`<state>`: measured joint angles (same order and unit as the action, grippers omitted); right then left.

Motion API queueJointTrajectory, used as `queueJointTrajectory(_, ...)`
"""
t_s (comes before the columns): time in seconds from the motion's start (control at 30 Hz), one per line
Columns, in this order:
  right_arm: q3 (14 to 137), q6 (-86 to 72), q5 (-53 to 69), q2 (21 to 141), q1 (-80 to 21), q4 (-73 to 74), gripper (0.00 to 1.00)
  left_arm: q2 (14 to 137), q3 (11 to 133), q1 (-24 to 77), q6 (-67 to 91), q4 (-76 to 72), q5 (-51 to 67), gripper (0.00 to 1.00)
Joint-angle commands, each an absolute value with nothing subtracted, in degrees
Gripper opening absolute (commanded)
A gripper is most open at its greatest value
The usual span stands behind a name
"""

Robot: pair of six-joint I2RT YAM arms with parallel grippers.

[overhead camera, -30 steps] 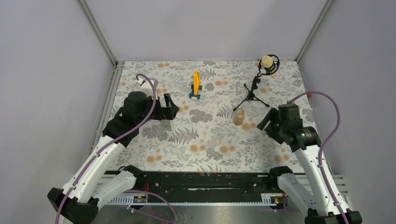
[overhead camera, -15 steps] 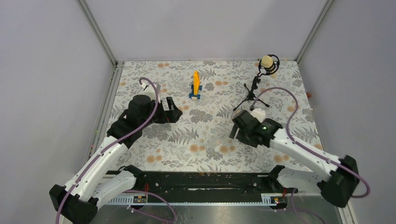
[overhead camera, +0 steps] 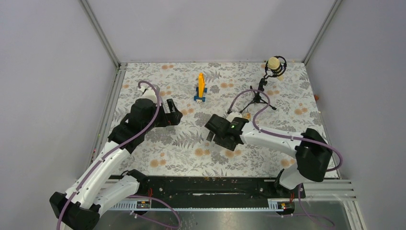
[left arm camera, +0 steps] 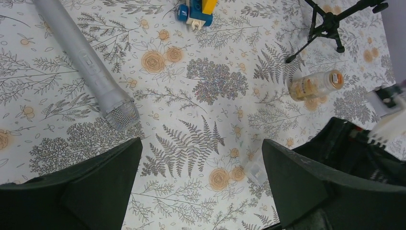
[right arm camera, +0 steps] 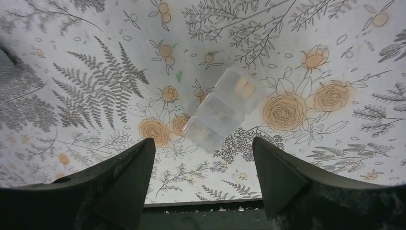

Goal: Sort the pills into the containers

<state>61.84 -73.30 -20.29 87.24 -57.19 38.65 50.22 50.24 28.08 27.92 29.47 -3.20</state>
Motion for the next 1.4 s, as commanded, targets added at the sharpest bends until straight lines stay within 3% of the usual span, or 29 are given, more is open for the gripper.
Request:
queueJointTrajectory(0.0, 64.1, -79.4, -18.7, 91.4, -58.7, 39.0, 0.82, 48.9, 49.7, 28.2, 29.7, 28.6, -4.7, 0.99)
queueJointTrajectory(0.3, 65.0, -82.8, -17.2, 96.7, -58.9, 41.2, 0.79, 49.0, 48.8, 28.2, 28.9, 28.6, -4.4, 0.99)
queueJointTrajectory(0.57, 66.4, -76.3, -16.3, 98.4, -58.9, 33.1, 0.82, 48.0, 49.1, 28.2, 27.6, 29.8, -6.4, 0.98)
queueJointTrajectory(1.0, 66.9, -71.7, -18.9, 95.9, -58.0, 31.8, 0.82, 47.3, 49.7, 28.1, 25.3, 31.8, -8.7, 0.98)
queueJointTrajectory(1.13, 68.1, -59.0, -22.0, 94.1, -55.9, 33.0, 0.74, 47.1, 50.0, 28.1, 25.3, 32.1, -9.1, 0.98)
queueJointTrajectory(1.3, 70.7, -47.8, -23.0, 96.2, -49.8, 40.8, 0.44, 47.1, 50.2, 28.1, 25.8, 32.2, -8.6, 0.99)
queueJointTrajectory(1.37, 70.4, -42.5, -21.4, 97.2, -47.7, 40.3, 0.39, 47.3, 50.3, 28.1, 25.7, 32.2, -8.4, 0.99)
